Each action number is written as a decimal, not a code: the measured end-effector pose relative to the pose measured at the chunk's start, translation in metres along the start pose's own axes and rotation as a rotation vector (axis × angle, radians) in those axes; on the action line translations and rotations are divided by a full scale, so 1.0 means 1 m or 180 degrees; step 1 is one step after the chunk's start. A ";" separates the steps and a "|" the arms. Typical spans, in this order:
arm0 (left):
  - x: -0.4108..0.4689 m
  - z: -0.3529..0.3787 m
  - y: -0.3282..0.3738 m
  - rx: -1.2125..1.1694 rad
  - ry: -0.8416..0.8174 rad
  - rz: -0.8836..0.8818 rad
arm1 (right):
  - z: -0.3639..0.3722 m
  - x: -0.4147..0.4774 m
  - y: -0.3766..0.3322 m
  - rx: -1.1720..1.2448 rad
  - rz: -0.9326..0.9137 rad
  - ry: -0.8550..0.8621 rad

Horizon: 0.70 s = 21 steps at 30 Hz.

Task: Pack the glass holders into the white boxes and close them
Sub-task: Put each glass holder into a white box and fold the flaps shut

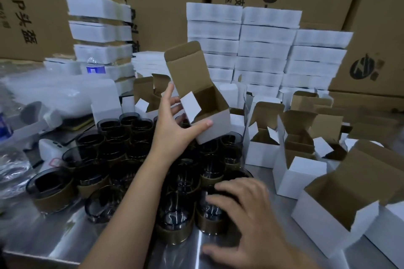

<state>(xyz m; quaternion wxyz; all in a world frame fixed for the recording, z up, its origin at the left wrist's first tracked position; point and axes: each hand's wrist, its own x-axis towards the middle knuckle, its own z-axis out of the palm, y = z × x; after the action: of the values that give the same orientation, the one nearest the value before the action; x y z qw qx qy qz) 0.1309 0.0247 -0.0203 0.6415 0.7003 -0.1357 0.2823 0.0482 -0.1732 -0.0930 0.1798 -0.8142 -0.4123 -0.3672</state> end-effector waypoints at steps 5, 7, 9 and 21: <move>0.000 -0.003 -0.001 -0.0064 -0.0164 -0.0146 | 0.017 0.010 -0.009 -0.0363 -0.0469 -0.0500; 0.000 -0.007 -0.002 -0.0093 -0.0194 -0.0233 | 0.019 0.016 -0.011 -0.0324 -0.0456 -0.0601; 0.000 -0.010 -0.002 -0.0041 -0.0267 -0.0296 | 0.020 0.020 -0.011 -0.0258 -0.0410 -0.0650; -0.011 -0.021 0.002 0.0525 -0.0834 -0.0160 | 0.025 0.020 -0.011 0.0571 -0.0386 -0.0373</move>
<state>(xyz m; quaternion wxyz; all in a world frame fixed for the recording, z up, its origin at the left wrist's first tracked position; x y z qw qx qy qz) 0.1164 0.0426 -0.0241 0.5655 0.7846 -0.1770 0.1826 0.0583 -0.1405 -0.0948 0.2049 -0.7884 -0.5018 -0.2909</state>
